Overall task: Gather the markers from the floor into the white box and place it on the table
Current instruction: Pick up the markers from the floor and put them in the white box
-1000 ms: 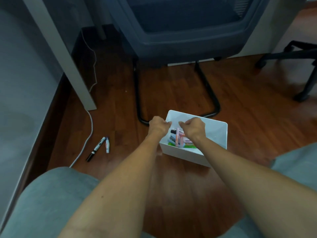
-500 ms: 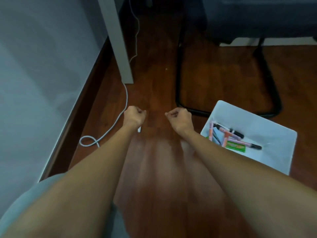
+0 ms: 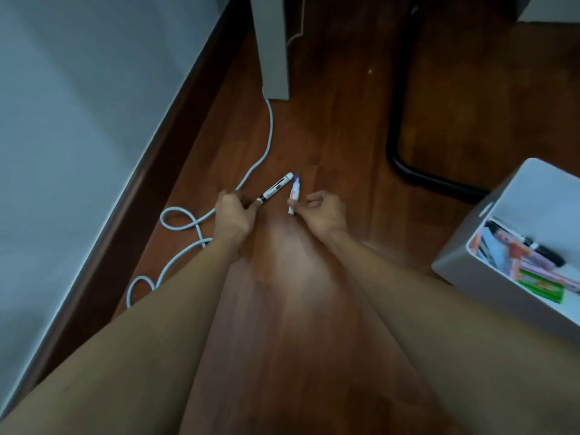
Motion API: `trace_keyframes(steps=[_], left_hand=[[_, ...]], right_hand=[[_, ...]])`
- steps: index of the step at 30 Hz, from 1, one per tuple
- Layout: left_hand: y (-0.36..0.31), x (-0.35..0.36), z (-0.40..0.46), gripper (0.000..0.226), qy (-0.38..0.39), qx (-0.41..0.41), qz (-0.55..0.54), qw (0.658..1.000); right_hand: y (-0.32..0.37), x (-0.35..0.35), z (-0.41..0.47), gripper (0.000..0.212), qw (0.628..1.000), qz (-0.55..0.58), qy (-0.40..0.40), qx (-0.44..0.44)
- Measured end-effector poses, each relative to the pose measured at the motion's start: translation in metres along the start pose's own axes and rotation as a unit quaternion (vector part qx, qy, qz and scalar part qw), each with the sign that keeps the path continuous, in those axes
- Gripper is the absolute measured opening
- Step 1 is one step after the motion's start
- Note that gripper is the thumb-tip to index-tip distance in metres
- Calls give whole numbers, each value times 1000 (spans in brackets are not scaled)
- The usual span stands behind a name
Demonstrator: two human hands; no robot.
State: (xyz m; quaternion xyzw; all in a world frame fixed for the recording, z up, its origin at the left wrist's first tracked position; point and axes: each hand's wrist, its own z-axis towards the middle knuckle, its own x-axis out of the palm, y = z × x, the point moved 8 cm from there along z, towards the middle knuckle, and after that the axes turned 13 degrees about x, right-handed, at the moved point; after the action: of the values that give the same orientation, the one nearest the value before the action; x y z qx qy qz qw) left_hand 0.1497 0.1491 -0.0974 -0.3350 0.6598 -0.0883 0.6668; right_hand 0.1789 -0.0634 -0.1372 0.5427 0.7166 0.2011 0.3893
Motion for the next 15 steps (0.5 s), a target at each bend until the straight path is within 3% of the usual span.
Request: trace_keyframes(steps=[10, 15], left_hand=[[-1, 22, 4, 31, -19, -5, 9, 1000], [-10, 25, -20, 31, 29, -64, -30, 997]], right_hand=[[16, 10, 10, 18, 994, -100, -28, -22], [11, 4, 8, 35, 991, -126, -25, 43]])
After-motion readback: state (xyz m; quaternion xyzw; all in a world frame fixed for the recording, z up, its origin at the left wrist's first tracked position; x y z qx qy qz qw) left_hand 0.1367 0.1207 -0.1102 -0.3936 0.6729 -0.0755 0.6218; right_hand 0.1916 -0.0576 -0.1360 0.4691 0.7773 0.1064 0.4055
